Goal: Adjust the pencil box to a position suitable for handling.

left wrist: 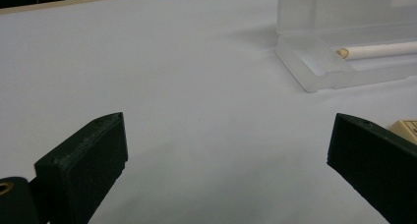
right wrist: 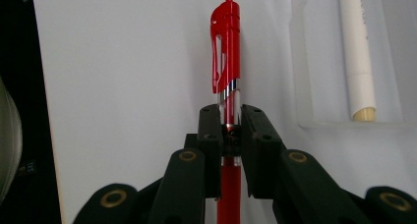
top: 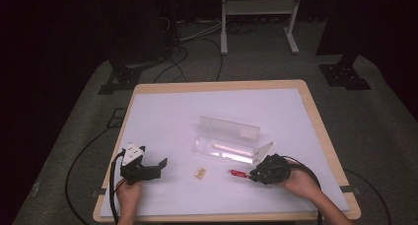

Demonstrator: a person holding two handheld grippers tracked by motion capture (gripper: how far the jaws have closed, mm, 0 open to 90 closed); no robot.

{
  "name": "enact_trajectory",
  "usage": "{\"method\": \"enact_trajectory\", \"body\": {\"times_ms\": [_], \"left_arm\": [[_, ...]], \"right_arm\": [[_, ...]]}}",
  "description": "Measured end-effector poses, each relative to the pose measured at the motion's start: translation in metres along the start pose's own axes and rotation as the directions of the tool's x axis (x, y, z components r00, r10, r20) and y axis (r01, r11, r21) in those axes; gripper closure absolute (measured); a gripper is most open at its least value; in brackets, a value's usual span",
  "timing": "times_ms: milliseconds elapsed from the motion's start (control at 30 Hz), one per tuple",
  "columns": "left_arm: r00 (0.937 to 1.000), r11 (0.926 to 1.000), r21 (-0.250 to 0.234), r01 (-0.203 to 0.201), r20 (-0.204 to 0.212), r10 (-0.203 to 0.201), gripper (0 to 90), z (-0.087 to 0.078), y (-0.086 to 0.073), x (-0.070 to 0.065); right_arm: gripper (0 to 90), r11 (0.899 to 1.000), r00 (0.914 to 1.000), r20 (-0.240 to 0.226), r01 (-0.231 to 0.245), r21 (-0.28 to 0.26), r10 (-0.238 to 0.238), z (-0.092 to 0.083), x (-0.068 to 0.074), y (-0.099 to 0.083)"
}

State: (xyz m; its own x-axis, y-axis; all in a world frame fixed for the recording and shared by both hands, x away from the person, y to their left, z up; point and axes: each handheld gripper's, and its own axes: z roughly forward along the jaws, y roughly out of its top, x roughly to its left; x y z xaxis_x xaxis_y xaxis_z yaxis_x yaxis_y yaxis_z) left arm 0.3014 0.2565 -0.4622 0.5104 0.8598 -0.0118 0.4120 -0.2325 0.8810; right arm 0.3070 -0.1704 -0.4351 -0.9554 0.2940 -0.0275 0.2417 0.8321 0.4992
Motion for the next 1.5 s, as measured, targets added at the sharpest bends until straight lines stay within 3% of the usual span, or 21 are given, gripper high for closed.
{"method": "enact_trajectory", "body": {"times_ms": [433,1500], "left_arm": [[1.0,1.0,0.0,0.0,0.001,0.0,1.3,0.0,0.0,0.0],[1.0,1.0,-0.003,0.001,0.005,-0.001,1.3,0.0,0.0,0.0]], "right_arm": [[78.9,1.0,0.9997,0.019,0.013,-0.014,-0.012,-0.008,-0.005,0.015],[78.8,0.999,0.9979,0.045,0.048,-0.011,-0.048,-0.009,-0.021,0.055]]}}
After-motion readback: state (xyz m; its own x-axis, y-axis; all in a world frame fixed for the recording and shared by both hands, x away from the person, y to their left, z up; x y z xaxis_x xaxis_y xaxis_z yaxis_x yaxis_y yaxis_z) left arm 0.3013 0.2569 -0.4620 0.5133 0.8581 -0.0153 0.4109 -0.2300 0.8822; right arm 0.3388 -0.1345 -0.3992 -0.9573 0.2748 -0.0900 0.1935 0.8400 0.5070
